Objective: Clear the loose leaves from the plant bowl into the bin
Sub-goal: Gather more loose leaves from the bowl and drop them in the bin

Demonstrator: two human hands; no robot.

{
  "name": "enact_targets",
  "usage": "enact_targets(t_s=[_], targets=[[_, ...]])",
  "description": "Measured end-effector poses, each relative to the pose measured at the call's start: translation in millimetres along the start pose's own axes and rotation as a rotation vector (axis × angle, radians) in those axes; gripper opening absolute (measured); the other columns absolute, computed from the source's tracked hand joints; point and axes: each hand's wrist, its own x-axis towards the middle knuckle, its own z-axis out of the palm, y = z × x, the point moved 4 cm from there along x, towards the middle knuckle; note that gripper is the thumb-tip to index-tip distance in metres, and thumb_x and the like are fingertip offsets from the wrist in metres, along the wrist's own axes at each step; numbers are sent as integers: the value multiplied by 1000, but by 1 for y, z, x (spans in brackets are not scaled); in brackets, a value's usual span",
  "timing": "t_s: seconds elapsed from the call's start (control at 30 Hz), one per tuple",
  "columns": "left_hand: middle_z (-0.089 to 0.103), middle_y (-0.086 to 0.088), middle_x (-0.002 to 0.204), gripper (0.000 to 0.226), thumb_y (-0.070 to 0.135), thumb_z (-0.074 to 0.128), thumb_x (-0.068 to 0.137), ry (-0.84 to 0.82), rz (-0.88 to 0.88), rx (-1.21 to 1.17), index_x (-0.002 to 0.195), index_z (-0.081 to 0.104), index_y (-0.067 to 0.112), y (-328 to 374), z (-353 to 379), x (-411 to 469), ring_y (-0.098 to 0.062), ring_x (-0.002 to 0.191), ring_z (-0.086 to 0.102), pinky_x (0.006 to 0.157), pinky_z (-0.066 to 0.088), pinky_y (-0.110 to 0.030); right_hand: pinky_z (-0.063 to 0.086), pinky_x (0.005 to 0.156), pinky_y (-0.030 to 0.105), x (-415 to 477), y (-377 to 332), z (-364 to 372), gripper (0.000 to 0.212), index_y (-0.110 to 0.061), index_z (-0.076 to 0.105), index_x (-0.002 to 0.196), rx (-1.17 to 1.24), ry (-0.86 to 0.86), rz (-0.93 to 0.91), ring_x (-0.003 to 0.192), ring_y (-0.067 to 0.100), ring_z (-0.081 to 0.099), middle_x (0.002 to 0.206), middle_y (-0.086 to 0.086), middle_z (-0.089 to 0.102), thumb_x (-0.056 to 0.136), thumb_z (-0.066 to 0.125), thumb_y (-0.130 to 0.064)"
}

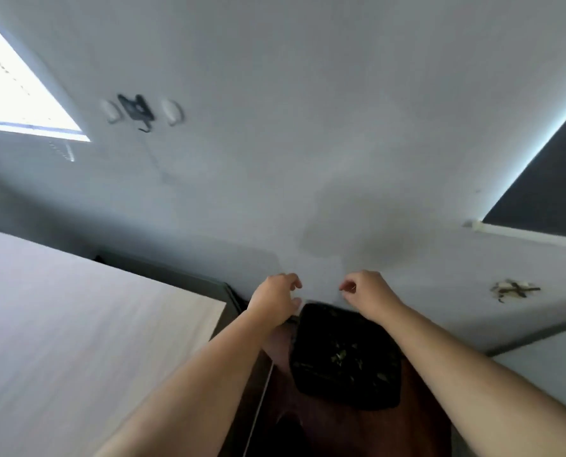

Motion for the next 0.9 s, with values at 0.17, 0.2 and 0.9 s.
enact_targets(t_s=[0.17, 0.2, 0.9], targets=[[69, -5, 105, 25, 17, 59, 82, 270, -165, -52, 107, 65, 15, -55, -78, -83, -24, 100, 64, 86, 52, -32, 48, 90, 27, -12, -121, -5, 21, -8, 71, 102, -72, -14, -286, 104, 24, 65, 109, 12, 72, 84, 60, -11], [70, -5, 105, 24, 16, 59, 83, 327, -208, -59, 106, 65, 15, -70, -90, -106, -24, 100, 64, 84, 50, -31, 48, 90, 27, -18, -147, 4, 21, -9, 71, 102, -83, -34, -348, 103, 24, 65, 108, 11, 72, 85, 60, -12], [72, -5, 99, 16, 15, 55, 84, 722, -1142, -261, 91, 69, 15, -411, -92, -600, -24, 95, 66, 77, 52, -30, 47, 72, 25, -289, -508, 374, 23, -16, 72, 95, -394, -565, -1124, 85, 21, 63, 85, 1, 66, 81, 56, -8]])
